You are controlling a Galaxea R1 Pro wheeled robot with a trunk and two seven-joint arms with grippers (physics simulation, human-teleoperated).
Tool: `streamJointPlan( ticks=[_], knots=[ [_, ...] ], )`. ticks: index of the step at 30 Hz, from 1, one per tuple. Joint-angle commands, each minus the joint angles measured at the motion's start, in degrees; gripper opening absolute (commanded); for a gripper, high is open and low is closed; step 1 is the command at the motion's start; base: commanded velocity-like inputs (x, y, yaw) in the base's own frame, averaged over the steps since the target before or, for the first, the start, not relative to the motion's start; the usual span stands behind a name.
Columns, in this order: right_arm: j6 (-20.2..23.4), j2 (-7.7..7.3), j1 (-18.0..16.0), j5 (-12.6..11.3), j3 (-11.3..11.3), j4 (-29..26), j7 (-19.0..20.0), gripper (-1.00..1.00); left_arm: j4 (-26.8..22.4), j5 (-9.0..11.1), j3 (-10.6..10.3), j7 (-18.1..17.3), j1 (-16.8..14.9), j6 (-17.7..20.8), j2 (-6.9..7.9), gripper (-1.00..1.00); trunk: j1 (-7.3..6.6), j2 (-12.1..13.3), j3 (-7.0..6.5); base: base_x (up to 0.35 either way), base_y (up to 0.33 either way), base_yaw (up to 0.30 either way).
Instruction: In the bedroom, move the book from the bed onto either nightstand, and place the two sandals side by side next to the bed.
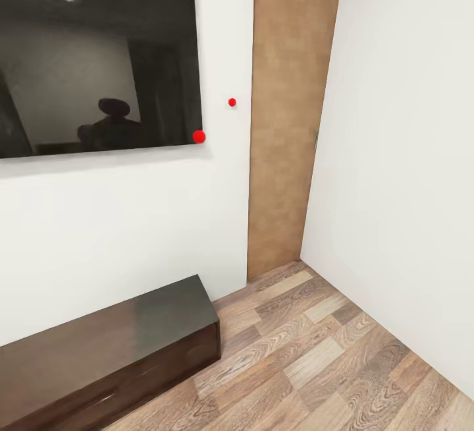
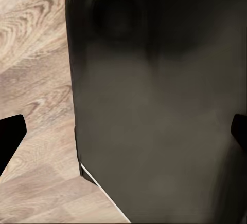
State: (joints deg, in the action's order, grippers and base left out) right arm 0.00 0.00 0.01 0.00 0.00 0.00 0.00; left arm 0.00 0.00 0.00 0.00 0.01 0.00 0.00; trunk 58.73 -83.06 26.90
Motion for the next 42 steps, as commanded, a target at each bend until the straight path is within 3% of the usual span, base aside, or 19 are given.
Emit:
streamJointPlan(
  ticks=[1,18,32,42],
  knots=[
    [0.26,-0.09,-0.34,0.0,-0.09,0.09,0.33,1.0,-0.33,-0.09,0.15,-0.26,-0.08,0.33,-0.26,1.0,0.0,-0.02,0.03,0.0,0.0,0.0],
    [0.26,-0.09,-0.44,-0.05,-0.26,0.09,0.44,1.0,-1.85,-0.09,0.18,-0.09,-0.09,0.35,-0.35,1.0,0.0,-0.02,0.03,0.0,0.0,-0.005],
    [0.16,-0.09,-0.44,-0.02,-0.19,0.09,0.44,1.0,-1.85,-0.09,0.18,-0.09,-0.08,0.35,-0.35,1.0,0.0,-0.02,-0.36,0.0,0.0,-0.2],
    [0.14,-0.09,-0.44,0.0,-0.12,0.09,0.44,1.0,-1.85,-0.09,0.18,-0.09,-0.09,0.35,-0.35,1.0,0.0,-0.02,-0.42,0.0,0.0,-0.055]
  ],
)
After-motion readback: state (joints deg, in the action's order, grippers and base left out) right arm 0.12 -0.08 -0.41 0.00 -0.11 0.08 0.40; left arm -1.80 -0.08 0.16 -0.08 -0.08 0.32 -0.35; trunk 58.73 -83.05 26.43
